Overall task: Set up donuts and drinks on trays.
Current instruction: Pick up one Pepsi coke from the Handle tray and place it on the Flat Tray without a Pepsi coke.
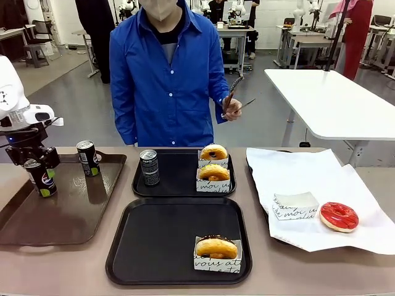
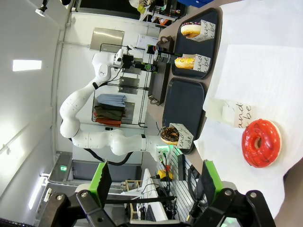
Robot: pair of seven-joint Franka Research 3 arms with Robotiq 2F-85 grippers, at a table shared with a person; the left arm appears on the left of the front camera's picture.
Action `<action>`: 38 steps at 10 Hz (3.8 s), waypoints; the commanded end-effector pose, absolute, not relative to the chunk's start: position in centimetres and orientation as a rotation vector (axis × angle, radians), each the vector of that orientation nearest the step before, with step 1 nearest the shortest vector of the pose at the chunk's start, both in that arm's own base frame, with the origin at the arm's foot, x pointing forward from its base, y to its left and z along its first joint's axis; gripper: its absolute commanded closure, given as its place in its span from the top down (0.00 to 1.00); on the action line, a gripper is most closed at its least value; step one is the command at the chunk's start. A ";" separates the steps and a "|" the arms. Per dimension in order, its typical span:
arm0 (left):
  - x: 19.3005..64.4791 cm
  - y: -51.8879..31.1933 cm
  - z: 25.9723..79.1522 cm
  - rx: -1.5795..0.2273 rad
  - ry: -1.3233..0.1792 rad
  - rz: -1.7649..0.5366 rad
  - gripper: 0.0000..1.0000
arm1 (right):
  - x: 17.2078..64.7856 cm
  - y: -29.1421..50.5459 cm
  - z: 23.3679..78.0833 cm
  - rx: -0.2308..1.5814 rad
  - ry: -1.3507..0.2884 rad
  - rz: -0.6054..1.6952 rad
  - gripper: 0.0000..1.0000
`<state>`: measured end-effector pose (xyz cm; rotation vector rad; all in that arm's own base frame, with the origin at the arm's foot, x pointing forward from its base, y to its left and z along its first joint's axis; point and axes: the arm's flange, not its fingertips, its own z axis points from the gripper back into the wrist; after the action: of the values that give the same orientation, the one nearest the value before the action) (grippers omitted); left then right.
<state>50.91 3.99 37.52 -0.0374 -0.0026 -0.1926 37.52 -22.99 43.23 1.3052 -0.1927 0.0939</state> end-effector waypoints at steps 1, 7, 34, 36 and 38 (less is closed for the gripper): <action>48.1 2.4 41.9 -0.029 0.045 -0.167 0.00 | 37.5 -22.9 43.3 1.304 -0.193 0.096 1.00; 34.8 -3.9 49.8 0.134 -0.071 -0.273 0.00 | 37.5 -22.9 43.3 1.304 -0.193 0.096 1.00; 28.8 -17.6 50.0 -0.082 -0.038 -0.911 0.59 | 37.5 -22.9 43.3 1.304 -0.193 0.096 1.00; 26.9 -17.1 50.5 -0.062 0.038 -0.945 0.59 | 37.5 -22.9 43.3 1.304 -0.193 0.096 1.00; 26.9 -17.1 50.5 -0.062 0.038 -0.945 0.59 | 37.5 -22.9 43.3 1.304 -0.193 0.096 1.00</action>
<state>27.28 -17.02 50.08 -0.0673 0.0345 -0.9396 37.55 -22.95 43.21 1.3053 -0.1916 0.0946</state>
